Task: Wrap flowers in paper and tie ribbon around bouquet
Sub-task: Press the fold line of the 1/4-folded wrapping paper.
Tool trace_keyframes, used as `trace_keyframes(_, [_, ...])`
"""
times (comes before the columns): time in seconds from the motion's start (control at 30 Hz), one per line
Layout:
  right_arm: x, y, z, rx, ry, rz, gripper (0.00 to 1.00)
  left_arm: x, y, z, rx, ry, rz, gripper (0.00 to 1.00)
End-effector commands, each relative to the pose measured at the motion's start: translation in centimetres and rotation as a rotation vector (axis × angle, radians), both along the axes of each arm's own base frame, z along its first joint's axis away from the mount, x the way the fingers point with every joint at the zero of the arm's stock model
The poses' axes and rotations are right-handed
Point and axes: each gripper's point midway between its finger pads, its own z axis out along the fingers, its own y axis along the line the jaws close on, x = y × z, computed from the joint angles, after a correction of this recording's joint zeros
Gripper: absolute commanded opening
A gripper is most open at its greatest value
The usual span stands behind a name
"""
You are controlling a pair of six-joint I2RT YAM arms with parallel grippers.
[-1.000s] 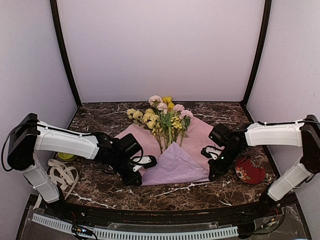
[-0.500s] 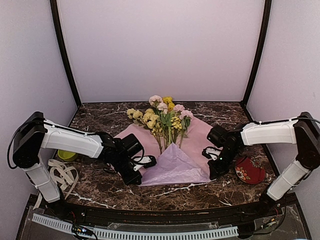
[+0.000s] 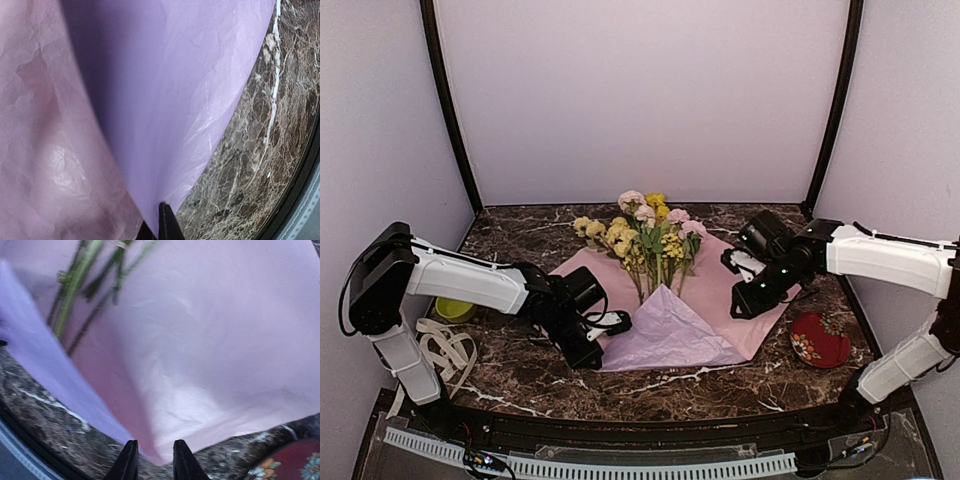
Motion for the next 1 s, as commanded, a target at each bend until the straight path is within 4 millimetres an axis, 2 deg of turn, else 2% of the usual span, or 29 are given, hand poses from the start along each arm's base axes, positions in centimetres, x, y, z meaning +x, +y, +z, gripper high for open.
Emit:
trace_keyframes(0.0, [-3.4,9.3,3.2,0.314,-0.018,0.29,0.21,-0.9,0.8,-1.0,0.043,0.048,-0.013,0.0])
trace_keyframes(0.07, [-5.1,11.9,2.6,0.389,-0.007,0.405,0.18,-1.0,0.8,-1.1,0.041,0.054,-0.013,0.0])
trace_keyframes(0.13, [-5.9,13.8,1.7,0.461,0.041,0.451,0.14,-1.0,0.9,-1.3,0.041,0.056,-0.01,0.0])
trace_keyframes(0.2, [-6.0,15.4,1.3,0.519,0.074,0.477,0.09,-1.1,0.8,-1.2,0.038,0.063,-0.008,0.0])
trace_keyframes(0.27, [-5.2,16.7,1.7,0.549,0.048,0.485,0.07,-1.1,0.7,-1.2,0.033,0.068,-0.006,0.0])
trace_keyframes(0.37, [-4.7,18.1,0.5,0.575,0.069,0.485,0.04,-1.1,0.6,-1.1,0.027,0.066,-0.005,0.0])
trace_keyframes(0.6, [-4.0,18.6,-3.6,0.496,0.123,0.455,0.01,-1.2,0.7,-1.2,0.024,0.073,-0.003,0.0])
trace_keyframes(0.77, [-3.3,17.7,-7.3,0.388,0.164,0.402,0.0,-1.0,0.5,-0.8,0.006,0.062,0.012,0.0])
trace_keyframes(0.87, [-3.4,17.3,-8.5,0.354,0.192,0.383,0.0,-0.5,-0.1,0.3,-0.022,0.051,0.033,0.15])
trace_keyframes(0.97, [-3.4,16.9,-9.1,0.333,0.203,0.36,0.0,0.1,-0.5,1.8,-0.056,0.027,0.07,0.35])
